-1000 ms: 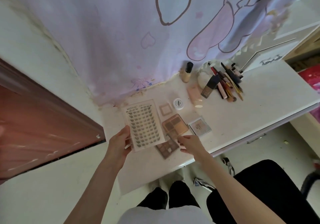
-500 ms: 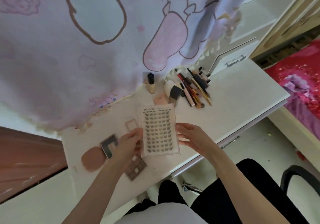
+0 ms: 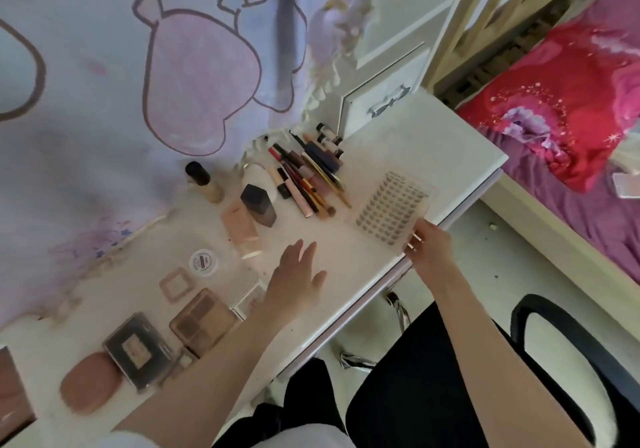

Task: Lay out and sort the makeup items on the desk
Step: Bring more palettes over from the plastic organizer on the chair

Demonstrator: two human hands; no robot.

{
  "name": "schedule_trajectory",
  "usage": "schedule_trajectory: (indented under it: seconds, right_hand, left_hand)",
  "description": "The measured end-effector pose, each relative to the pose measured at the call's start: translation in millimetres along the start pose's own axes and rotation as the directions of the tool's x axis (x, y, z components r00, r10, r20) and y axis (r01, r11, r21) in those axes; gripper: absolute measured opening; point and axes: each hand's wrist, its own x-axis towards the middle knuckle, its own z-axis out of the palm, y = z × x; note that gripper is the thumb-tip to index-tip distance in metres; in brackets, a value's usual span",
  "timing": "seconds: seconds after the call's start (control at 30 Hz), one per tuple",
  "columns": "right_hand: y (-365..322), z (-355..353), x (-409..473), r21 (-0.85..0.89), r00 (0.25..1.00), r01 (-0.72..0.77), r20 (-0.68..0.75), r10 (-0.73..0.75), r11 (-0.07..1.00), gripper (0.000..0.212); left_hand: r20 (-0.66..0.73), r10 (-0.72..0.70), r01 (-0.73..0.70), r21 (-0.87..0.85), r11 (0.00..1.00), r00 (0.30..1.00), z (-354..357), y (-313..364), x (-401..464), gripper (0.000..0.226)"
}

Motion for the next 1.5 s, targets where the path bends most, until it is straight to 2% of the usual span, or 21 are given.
schedule_trajectory:
  seconds: [0.07,0.1,0.27,0.37,0.47,0.6,0.67,0.7,0.73,0.8,0.83,0.87,0.93,1.0,1.07,1.17,1.23,1.3,1.37,1.43,1.5]
  right_hand:
    - [-15,5,29,0.044,0.994,0.0,-0.111,0.005,0.999,0.015]
    - [-22,8,43,0.052,0.987,0.001,-0.158,0.007,0.999,0.015]
    - [-50,27,85,0.023,0.985,-0.012,-0.173,0.016,1.0,0.019]
    - [-64,41,97,0.082,0.984,0.013,-0.179,0.002,0.997,0.016]
    - [-74,54,109,0.063,0.98,0.052,-0.194,-0.039,0.997,0.018]
    - [-76,65,127,-0.061,0.965,0.07,-0.25,-0.083,0.996,0.029]
    - [-75,68,129,-0.147,0.97,0.08,-0.218,-0.111,0.986,0.019]
    - [-77,71,125,-0.26,0.971,-0.012,-0.232,-0.05,0.966,0.01]
    - [-73,68,127,-0.457,0.97,-0.017,-0.222,-0.096,0.889,0.008]
    - [-72,66,122,-0.446,0.98,0.008,-0.173,-0.094,0.895,0.009]
    - [-74,74,99,-0.469,0.971,0.112,-0.136,-0.196,0.876,0.012]
    - [-74,80,80,-0.452,0.97,0.146,-0.111,-0.218,0.88,0.017]
    - [-69,80,68,-0.477,0.976,0.119,-0.105,-0.192,0.871,0.018]
    - [-58,76,51,-0.582,0.981,0.151,-0.014,-0.196,0.799,0.03]
    - [-53,77,29,-0.715,0.966,0.235,0.095,-0.241,0.658,0.043]
    - [-57,100,-10,-0.794,0.868,0.479,0.365,-0.336,0.375,0.044]
    - [-59,126,-44,-0.77,0.779,0.603,0.511,-0.363,0.211,0.045]
    - [-56,153,-81,-0.708,0.689,0.698,0.626,-0.364,0.104,0.046]
    - [-44,179,-118,-0.608,0.568,0.794,0.748,-0.342,-0.013,0.048]
    - [-25,205,-156,-0.481,0.427,0.866,0.854,-0.298,-0.135,0.049]
    - [1,230,-195,-0.347,0.299,0.916,0.925,-0.234,-0.203,0.05]
  left_hand:
    - [0.063,0.026,-0.042,0.268,0.963,0.998,11,-5,9,0.066]
    - [0.076,0.027,-0.052,0.34,0.939,0.997,14,-7,12,0.069]
    - [0.001,0.068,-0.061,0.44,0.896,0.998,21,-13,13,0.085]
    - [-0.034,0.083,-0.062,0.41,0.91,0.996,24,-20,15,0.096]
    - [-0.072,0.09,-0.057,0.371,0.927,0.993,25,-20,12,0.095]
    - [-0.009,0.059,-0.052,0.345,0.937,0.998,20,-15,13,0.08]
    - [-0.058,0.101,-0.075,0.341,0.937,0.993,19,-15,11,0.083]
    - [-0.056,0.091,-0.068,0.332,0.941,0.994,16,-14,9,0.084]
    - [-0.02,0.068,-0.057,0.341,0.938,0.997,15,-13,11,0.083]
    - [0.09,0.014,-0.046,0.358,0.933,0.996,8,-11,23,0.079]
    - [0.08,-0.005,-0.021,0.317,0.948,0.997,-2,-14,10,0.077]
    - [0.096,0.001,-0.027,0.271,0.962,0.995,-16,-12,3,0.074]
    - [0.214,0.003,-0.046,0.197,0.979,0.977,-27,-2,16,0.067]
    - [0.286,-0.009,-0.02,0.099,0.995,0.958,-35,6,19,0.063]
    - [0.22,0.036,-0.05,0.059,0.997,0.975,-43,13,9,0.06]
    - [-0.015,0.115,-0.114,0.022,0.993,0.993,-64,11,-24,0.057]
    - [-0.227,0.13,-0.122,0.052,0.991,0.965,-84,-5,-53,0.057]
    - [-0.415,0.113,-0.089,0.075,0.993,0.903,-103,-27,-83,0.061]
    - [-0.559,0.06,-0.029,0.064,0.997,0.827,-121,-53,-117,0.073]
    - [-0.661,-0.013,0.054,0.041,0.998,0.75,-135,-82,-158,0.073]
    - [-0.728,-0.105,0.148,-0.005,0.989,0.678,-142,-113,-203,0.07]
